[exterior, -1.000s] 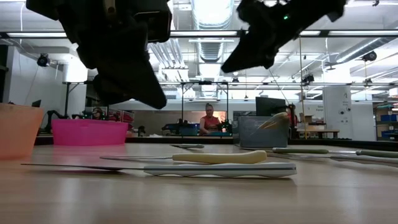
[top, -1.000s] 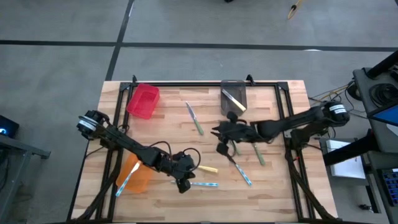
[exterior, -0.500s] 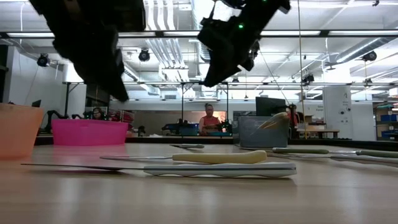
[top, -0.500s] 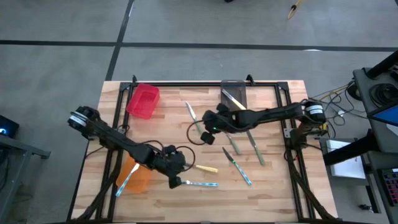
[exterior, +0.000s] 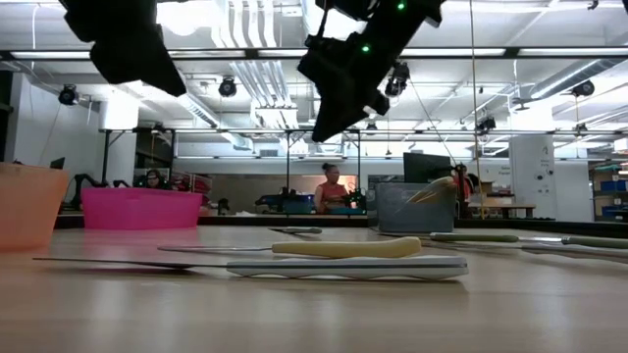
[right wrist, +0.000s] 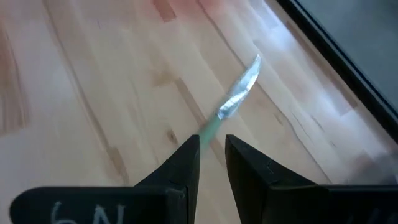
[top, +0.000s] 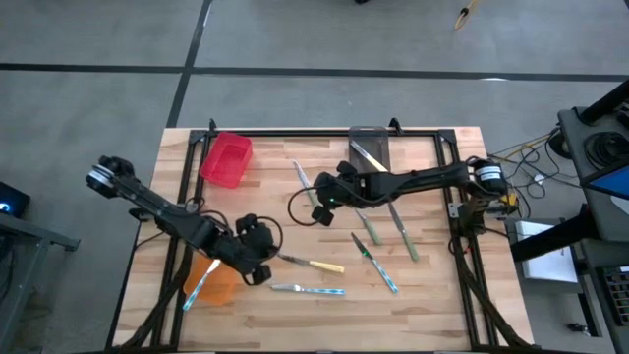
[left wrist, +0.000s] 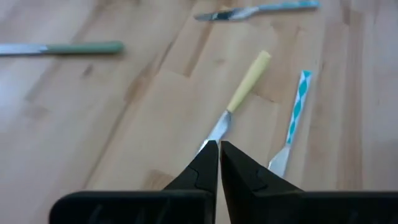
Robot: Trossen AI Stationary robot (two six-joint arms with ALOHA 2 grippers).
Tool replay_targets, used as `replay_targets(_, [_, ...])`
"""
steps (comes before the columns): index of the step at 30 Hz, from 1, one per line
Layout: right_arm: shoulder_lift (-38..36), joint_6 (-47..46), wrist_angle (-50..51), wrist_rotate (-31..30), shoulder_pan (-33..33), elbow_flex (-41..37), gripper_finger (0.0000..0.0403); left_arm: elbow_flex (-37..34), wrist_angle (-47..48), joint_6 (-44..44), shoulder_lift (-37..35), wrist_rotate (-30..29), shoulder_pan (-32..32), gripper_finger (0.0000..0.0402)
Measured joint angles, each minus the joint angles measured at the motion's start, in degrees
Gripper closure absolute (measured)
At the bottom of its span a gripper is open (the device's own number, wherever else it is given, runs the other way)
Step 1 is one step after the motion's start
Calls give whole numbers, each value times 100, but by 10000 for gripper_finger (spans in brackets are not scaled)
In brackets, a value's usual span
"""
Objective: Sort silverware by color (type)
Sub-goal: Put the left green knife into the red bin
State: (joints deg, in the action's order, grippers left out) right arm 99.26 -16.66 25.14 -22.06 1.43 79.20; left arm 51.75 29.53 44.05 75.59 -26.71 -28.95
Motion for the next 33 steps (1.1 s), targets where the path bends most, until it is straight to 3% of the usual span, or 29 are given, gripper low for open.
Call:
replay_targets(5, [305,-88,-183,2,34,-9,326,0,149,1,-190,-470,0,402])
replay_targets(11, [690,-280,-336,5,164,-9,282,0,185,26,-257,-1091,13,402])
replay_targets(18, [1018,-28,-673,2,226,-11,271,1,159,304,-246,-2368,26,402])
replay_targets(23, [1222,-160,-950,275,235,-11,269,7,152,304,-246,-2439,57,402])
replay_targets(33, [1553,-568,-1238,79,286,-11,268,9,137,302,-242,-2442,57,402])
